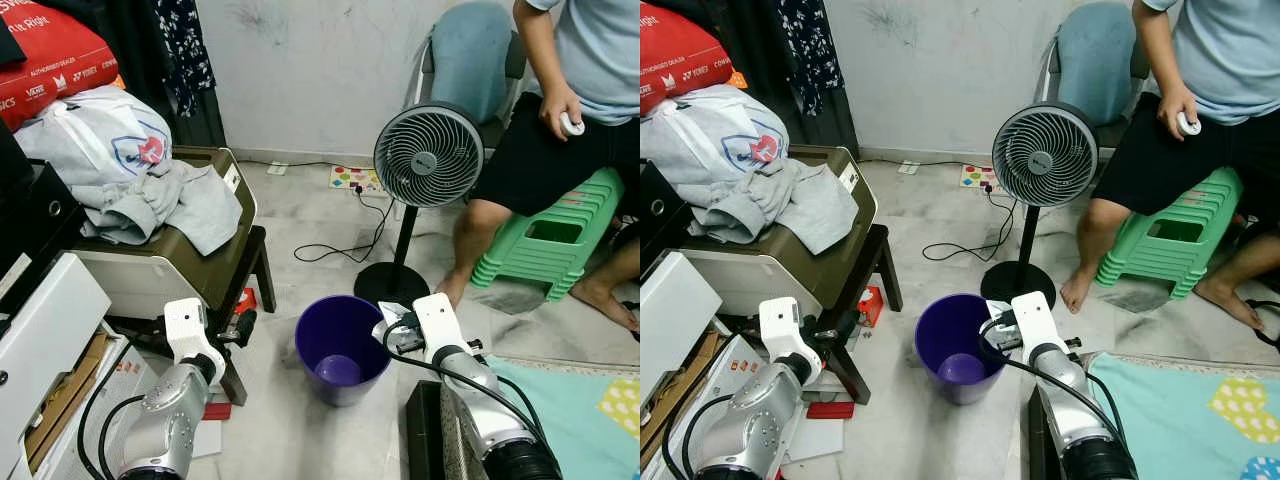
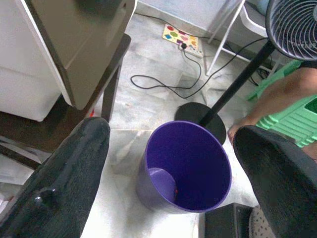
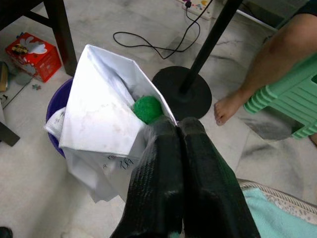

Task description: Clean up the room

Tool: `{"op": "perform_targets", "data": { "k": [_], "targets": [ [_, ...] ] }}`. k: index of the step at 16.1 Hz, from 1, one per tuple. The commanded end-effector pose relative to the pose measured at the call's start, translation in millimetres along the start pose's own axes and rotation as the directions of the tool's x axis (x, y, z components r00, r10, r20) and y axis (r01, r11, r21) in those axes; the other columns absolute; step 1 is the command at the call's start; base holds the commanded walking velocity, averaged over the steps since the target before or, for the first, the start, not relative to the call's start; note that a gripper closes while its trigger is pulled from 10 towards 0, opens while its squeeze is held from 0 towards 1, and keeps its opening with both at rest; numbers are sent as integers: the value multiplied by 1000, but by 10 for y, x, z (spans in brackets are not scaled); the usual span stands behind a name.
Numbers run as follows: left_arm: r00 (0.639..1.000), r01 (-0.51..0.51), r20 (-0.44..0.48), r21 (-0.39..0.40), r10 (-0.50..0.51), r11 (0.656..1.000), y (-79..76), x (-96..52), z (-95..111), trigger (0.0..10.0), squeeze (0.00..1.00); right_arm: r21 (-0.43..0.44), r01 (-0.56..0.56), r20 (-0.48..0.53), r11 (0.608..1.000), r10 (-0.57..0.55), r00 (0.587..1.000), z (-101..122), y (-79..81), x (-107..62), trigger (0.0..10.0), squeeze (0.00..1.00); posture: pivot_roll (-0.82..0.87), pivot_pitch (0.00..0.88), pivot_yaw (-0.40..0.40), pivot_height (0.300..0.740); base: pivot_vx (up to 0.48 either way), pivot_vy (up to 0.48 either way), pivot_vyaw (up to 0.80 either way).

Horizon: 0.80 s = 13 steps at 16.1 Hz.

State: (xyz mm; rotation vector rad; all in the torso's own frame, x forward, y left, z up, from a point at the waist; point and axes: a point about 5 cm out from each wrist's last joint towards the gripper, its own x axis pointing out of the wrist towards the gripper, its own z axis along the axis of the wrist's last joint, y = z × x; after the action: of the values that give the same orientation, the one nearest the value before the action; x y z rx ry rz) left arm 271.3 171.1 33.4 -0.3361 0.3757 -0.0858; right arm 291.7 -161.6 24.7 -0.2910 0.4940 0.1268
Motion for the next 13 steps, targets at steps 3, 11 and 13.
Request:
{"op": "perform_targets", "data": {
  "k": [3, 11, 13],
  "targets": [
    [1000, 3, 11, -1, -3, 1000, 12, -6, 22, 10000, 0, 1, -1, 7, 1000, 1, 1000, 44, 4, 11, 10000, 0, -67, 0, 39, 740, 270, 0, 0],
    [1000, 5, 13, -6, -5, 1000, 10, -11, 23, 10000, 0, 2, -1, 5, 1000, 1, 1000, 39, -1, 10, 10000, 0, -68, 0, 37, 740, 293, 0, 0],
    [1000, 5, 12, -8, -5, 1000, 5, -11, 22, 10000, 0, 1, -2, 4, 1000, 2, 1000, 39, -5, 10, 10000, 0, -68, 0, 36, 740, 291, 0, 0]
  ]
}}
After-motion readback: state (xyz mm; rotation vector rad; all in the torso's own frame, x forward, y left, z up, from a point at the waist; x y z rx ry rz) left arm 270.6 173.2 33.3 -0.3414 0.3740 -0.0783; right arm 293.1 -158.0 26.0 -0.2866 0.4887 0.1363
